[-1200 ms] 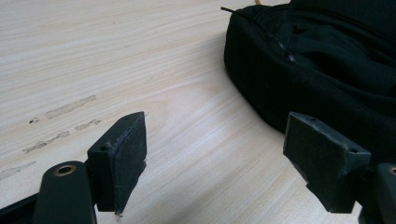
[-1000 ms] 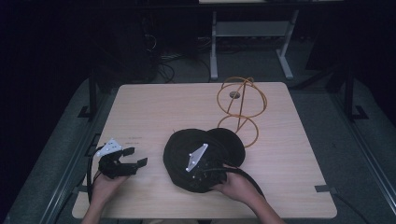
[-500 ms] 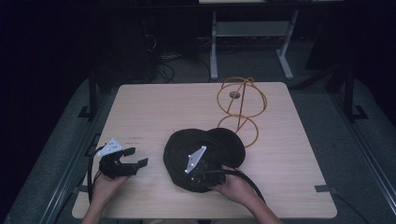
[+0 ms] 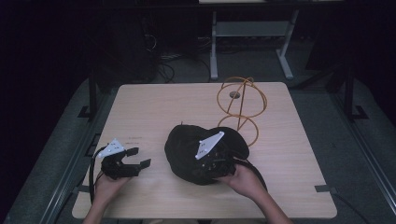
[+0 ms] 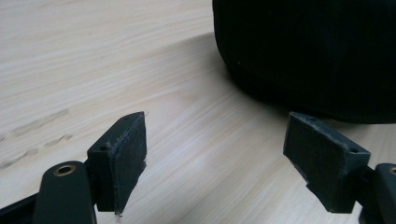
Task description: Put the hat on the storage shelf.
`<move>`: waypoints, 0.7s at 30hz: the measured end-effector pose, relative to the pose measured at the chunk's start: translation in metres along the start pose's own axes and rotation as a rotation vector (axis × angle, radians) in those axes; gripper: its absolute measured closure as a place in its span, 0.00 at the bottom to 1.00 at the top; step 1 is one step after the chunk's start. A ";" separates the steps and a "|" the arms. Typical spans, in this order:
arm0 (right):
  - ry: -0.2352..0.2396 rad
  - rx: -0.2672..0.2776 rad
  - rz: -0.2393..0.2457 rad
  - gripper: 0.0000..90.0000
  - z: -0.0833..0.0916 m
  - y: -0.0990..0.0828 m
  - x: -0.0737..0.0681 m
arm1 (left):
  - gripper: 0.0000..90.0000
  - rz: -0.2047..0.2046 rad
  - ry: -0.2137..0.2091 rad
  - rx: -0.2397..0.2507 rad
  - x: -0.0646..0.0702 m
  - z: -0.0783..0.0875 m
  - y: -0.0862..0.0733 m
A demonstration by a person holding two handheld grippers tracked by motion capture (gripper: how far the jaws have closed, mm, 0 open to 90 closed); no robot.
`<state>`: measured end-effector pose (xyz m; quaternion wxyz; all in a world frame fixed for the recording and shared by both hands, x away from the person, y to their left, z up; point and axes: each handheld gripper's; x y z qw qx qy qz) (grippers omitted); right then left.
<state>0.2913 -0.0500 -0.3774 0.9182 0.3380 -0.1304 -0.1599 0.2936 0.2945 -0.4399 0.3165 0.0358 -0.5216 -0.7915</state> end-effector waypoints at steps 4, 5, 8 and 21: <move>0.010 0.034 -0.028 0.87 0.017 0.004 0.007 | 0.23 -0.005 -0.018 0.014 0.005 -0.004 0.005; 0.012 0.041 -0.031 0.87 0.020 0.005 0.008 | 0.23 -0.004 -0.020 0.023 0.007 -0.006 0.006; 0.007 0.055 -0.043 0.86 0.029 0.009 0.011 | 0.23 -0.031 -0.033 0.024 0.013 -0.009 0.010; -0.010 0.110 -0.063 0.87 0.051 0.021 0.023 | 0.21 -0.145 -0.143 0.087 0.043 -0.028 0.031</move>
Point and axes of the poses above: each handheld gripper's, and its own axes: z roughly backward along the jaws, y roughly out of its top, x roughly to its right, and after that the axes turned 14 degrees about -y, right-handed
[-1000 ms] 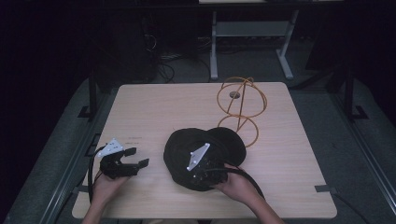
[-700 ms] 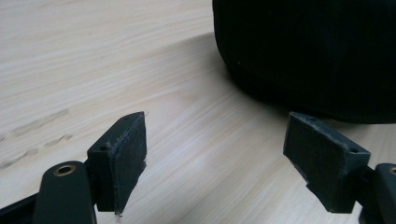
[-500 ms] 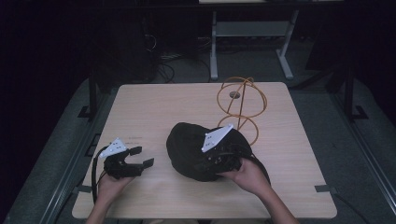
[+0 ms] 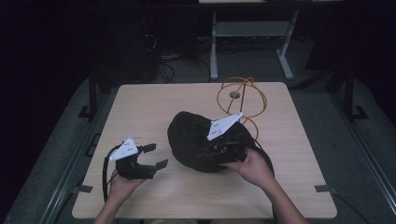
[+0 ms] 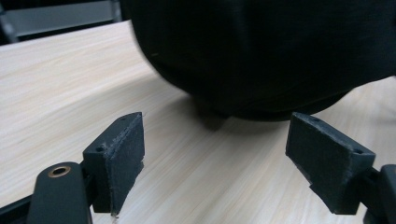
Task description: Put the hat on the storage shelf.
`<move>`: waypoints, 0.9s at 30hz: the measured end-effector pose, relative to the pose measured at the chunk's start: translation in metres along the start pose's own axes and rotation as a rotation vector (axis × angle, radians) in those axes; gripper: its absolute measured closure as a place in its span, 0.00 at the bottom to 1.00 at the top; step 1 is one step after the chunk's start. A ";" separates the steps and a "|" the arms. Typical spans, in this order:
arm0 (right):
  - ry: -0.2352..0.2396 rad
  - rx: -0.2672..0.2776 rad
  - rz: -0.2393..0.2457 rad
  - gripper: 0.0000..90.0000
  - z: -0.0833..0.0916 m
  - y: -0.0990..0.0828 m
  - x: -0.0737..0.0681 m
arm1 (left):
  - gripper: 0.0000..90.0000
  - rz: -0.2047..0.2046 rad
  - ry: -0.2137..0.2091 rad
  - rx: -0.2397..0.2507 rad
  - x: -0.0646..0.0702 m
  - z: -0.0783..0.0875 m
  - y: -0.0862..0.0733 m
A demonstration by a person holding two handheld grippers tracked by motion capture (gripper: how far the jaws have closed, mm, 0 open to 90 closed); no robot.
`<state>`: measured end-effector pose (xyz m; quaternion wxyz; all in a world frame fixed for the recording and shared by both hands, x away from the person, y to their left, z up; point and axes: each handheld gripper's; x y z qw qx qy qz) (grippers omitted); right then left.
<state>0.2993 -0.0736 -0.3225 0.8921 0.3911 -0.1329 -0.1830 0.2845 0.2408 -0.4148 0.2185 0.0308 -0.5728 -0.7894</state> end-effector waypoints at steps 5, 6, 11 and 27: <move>0.000 0.017 0.002 0.87 0.006 0.008 0.005 | 0.21 -0.049 -0.048 0.008 0.004 -0.015 0.009; -0.001 0.023 -0.002 0.87 0.008 0.009 0.005 | 0.21 -0.065 -0.049 0.004 0.005 -0.018 0.011; -0.005 0.046 0.002 0.87 0.013 0.014 0.007 | 0.20 -0.041 -0.090 0.058 0.007 -0.027 0.020; 0.066 0.086 -0.010 0.87 0.011 0.024 0.004 | 0.69 -0.112 -0.064 0.138 0.006 -0.035 0.027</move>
Point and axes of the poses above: each handheld gripper's, and its own axes: z roughly backward along the jaws, y roughly out of its top, x roughly to its right, and after that the axes turned 14 degrees about -y, right-handed
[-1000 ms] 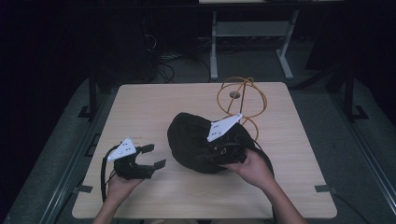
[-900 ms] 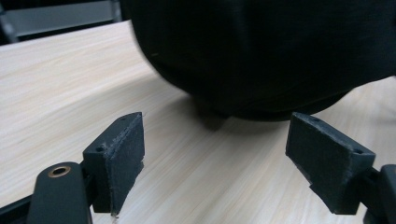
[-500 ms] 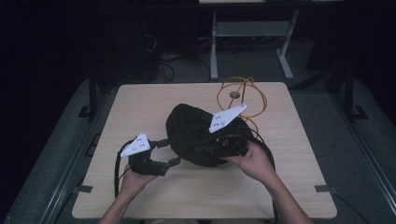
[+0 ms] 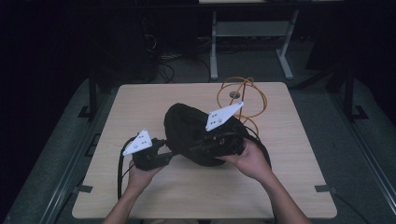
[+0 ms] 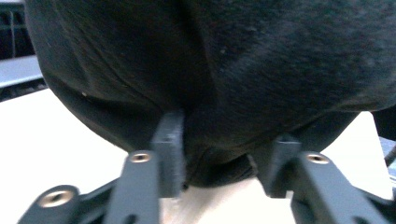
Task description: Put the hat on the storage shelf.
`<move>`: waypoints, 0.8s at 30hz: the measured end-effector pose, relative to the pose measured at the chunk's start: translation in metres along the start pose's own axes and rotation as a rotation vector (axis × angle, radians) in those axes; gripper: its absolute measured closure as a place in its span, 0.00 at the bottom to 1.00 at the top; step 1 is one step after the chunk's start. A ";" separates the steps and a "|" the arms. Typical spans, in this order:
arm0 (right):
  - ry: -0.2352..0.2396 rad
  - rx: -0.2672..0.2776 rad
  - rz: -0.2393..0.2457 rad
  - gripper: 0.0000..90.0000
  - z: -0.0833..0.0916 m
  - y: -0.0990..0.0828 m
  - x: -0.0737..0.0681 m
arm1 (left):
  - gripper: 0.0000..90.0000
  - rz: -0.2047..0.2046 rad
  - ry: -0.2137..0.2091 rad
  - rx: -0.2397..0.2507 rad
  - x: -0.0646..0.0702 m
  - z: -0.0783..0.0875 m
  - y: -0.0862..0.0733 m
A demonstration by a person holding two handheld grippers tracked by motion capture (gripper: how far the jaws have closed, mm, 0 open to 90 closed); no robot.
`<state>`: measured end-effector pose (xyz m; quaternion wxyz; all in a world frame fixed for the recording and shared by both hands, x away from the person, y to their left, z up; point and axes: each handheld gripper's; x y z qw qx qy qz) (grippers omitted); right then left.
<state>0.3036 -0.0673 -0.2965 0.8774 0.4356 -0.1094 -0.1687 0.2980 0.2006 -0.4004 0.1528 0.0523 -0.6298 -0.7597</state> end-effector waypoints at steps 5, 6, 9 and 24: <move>0.020 0.022 -0.027 0.87 0.001 0.003 0.002 | 0.87 -0.019 0.010 0.023 0.001 0.006 0.005; 0.021 0.025 -0.032 0.87 0.001 0.003 0.003 | 0.89 -0.019 0.009 0.030 0.001 0.008 0.007; 0.019 0.042 -0.048 0.86 0.003 0.002 0.006 | 0.91 -0.032 0.015 0.034 0.001 0.012 0.013; 0.035 0.125 -0.131 0.66 0.013 -0.003 0.017 | 0.94 -0.152 0.072 0.005 0.013 0.034 0.071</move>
Point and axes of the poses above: each handheld gripper's, and its own axes: z roughly backward along the jaws, y roughly out of its top, x roughly to its right, and after that the axes turned 14 degrees about -y, right-handed
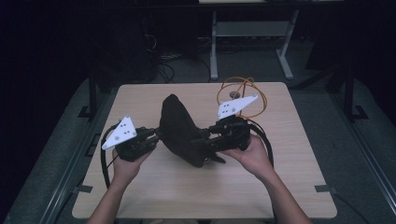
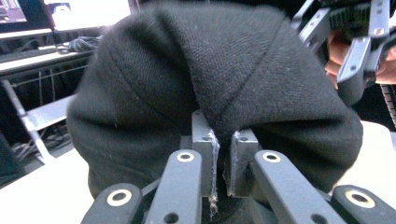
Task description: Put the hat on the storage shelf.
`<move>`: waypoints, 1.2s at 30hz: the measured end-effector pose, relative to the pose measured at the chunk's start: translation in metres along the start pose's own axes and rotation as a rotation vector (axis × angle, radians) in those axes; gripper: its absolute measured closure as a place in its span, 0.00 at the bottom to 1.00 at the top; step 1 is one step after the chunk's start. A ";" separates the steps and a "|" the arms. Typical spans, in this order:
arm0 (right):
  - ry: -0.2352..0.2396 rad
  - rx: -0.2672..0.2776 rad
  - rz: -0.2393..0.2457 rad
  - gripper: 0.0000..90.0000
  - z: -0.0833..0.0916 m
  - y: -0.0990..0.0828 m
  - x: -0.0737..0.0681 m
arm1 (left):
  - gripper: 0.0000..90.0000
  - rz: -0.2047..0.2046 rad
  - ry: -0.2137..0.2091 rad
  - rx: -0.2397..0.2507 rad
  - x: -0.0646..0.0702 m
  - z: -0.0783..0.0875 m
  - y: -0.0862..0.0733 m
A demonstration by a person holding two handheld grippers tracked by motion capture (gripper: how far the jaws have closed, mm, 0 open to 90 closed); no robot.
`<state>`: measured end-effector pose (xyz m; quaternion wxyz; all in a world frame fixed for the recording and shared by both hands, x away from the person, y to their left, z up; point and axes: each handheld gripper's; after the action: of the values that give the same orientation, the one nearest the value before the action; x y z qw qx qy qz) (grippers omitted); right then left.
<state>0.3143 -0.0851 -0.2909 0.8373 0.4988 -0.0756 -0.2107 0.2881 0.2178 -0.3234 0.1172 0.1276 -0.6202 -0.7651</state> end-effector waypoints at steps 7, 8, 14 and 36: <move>-0.055 0.016 -0.006 0.51 0.003 -0.012 0.002 | 0.94 0.053 -0.006 0.009 -0.010 0.014 0.004; -0.069 0.016 -0.002 0.49 0.004 -0.015 0.003 | 0.94 0.060 -0.008 0.015 -0.011 0.016 0.004; -0.131 -0.005 -0.004 0.42 0.009 -0.030 0.008 | 0.94 0.098 -0.010 0.043 -0.017 0.022 0.004; -0.286 -0.068 -0.064 0.35 0.042 -0.098 0.037 | 0.94 0.162 -0.010 0.008 -0.042 0.025 0.017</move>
<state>0.3059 -0.1752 -0.3585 0.8273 0.4370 -0.1710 -0.3087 0.3196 0.2518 -0.2995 0.1750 0.0737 -0.6320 -0.7513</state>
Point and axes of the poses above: each handheld gripper's, and its own axes: z roughly backward along the jaws, y roughly out of its top, x roughly to its right, and after that the axes turned 14 degrees about -y, right-handed
